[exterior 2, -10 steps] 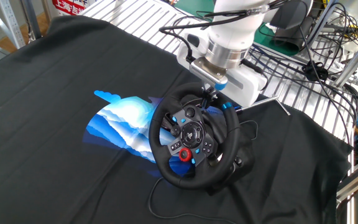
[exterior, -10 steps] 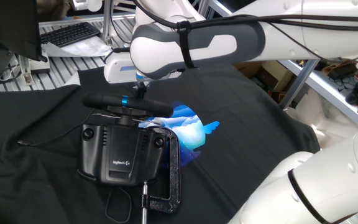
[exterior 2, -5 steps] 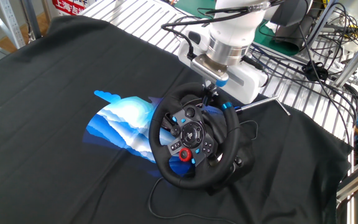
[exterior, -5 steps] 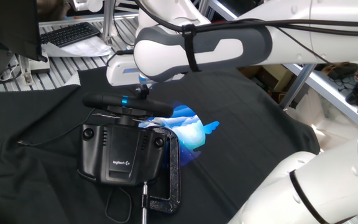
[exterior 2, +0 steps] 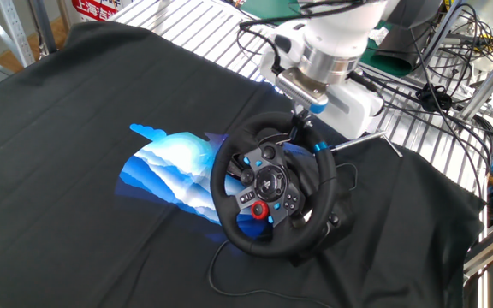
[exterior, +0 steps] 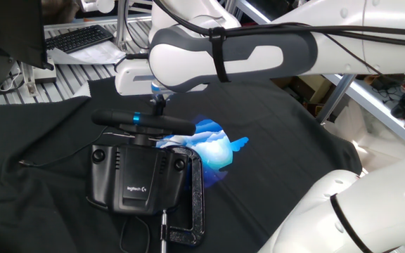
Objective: Rotate the steering wheel 90 degrees clockwise
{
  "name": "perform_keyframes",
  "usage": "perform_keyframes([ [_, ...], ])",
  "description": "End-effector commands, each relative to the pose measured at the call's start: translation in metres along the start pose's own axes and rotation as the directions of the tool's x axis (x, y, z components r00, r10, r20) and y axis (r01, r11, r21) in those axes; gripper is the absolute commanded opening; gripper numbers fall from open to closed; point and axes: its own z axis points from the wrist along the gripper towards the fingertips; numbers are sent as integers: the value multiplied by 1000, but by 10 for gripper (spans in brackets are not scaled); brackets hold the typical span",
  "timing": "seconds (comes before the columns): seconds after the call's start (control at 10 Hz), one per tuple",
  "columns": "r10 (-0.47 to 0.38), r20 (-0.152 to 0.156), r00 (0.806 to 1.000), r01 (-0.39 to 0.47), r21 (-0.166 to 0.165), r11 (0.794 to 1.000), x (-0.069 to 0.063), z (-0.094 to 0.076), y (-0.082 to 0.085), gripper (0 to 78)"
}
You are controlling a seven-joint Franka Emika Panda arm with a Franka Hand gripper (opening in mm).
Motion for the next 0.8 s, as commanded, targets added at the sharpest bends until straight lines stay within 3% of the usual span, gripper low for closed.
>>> perform_keyframes([
  [0.1, 9, 0, 1000, -9, 1, 1000, 2, -1, 2, 15],
  [0.8, 92, 4, 996, -92, -7, 996, -1, -1, 5, 15],
])
